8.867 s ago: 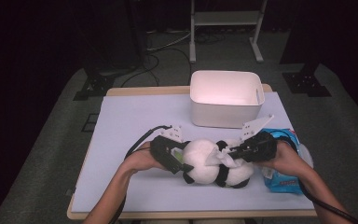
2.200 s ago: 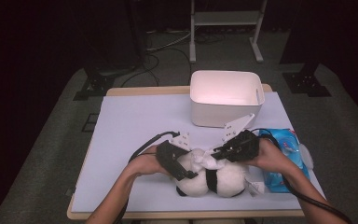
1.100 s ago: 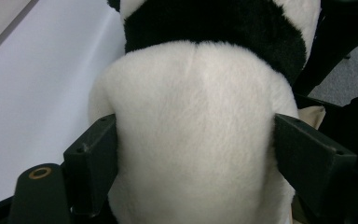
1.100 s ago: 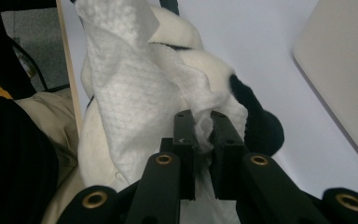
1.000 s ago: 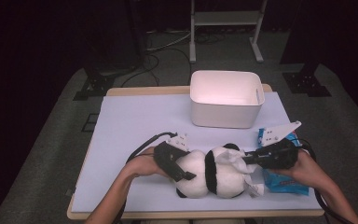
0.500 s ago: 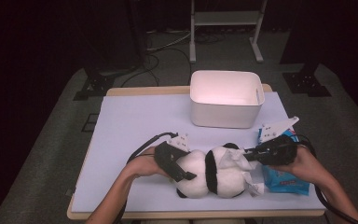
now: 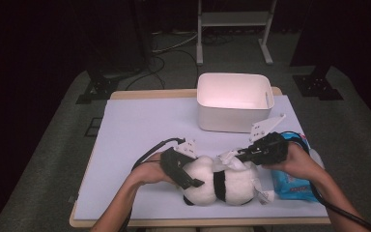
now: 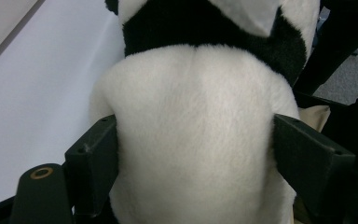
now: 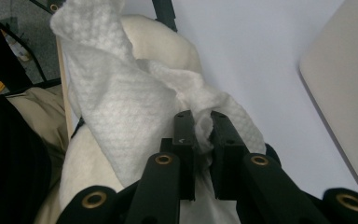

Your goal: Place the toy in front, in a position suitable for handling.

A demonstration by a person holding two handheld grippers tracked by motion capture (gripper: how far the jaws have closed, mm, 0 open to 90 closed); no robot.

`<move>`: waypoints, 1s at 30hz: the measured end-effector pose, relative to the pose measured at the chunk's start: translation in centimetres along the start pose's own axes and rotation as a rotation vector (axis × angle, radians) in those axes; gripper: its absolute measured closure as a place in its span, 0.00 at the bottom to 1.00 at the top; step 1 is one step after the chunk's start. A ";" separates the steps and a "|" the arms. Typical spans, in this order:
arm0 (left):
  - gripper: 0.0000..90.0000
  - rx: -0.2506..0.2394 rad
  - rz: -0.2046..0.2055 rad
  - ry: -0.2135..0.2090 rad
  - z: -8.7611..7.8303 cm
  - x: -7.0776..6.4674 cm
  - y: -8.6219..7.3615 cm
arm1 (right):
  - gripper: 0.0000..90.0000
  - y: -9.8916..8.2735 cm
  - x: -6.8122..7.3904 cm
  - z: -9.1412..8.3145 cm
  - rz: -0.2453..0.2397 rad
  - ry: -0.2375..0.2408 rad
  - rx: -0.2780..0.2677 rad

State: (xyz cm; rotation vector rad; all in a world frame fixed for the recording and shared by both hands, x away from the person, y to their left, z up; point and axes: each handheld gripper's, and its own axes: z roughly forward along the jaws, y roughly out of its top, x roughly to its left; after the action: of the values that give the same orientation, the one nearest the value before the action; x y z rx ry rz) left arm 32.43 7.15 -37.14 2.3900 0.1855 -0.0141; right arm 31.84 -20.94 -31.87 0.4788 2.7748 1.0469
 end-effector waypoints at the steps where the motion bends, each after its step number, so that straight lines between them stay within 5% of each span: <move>1: 0.22 0.002 0.000 -0.001 0.0 0.0 0.0 | 0.90 0.2 0.0 0.2 -0.005 0.003 0.002; 13: 0.21 0.002 -0.006 -0.005 0.0 0.0 -0.1 | 0.90 1.4 0.3 2.0 -0.026 0.028 0.014; 22: 0.15 -0.017 -0.040 -0.014 -0.6 0.5 0.2 | 0.90 0.3 0.9 1.6 -0.025 0.036 -0.004; 30: 0.06 0.022 -0.067 -0.023 -0.4 1.4 0.7 | 0.91 -0.6 1.3 1.3 -0.030 0.039 -0.023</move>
State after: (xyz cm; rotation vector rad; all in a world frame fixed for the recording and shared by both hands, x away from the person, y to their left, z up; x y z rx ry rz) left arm 33.89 7.05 -36.43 2.4032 0.2552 -0.0751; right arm 30.76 -20.15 -33.25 0.4170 2.7913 1.0917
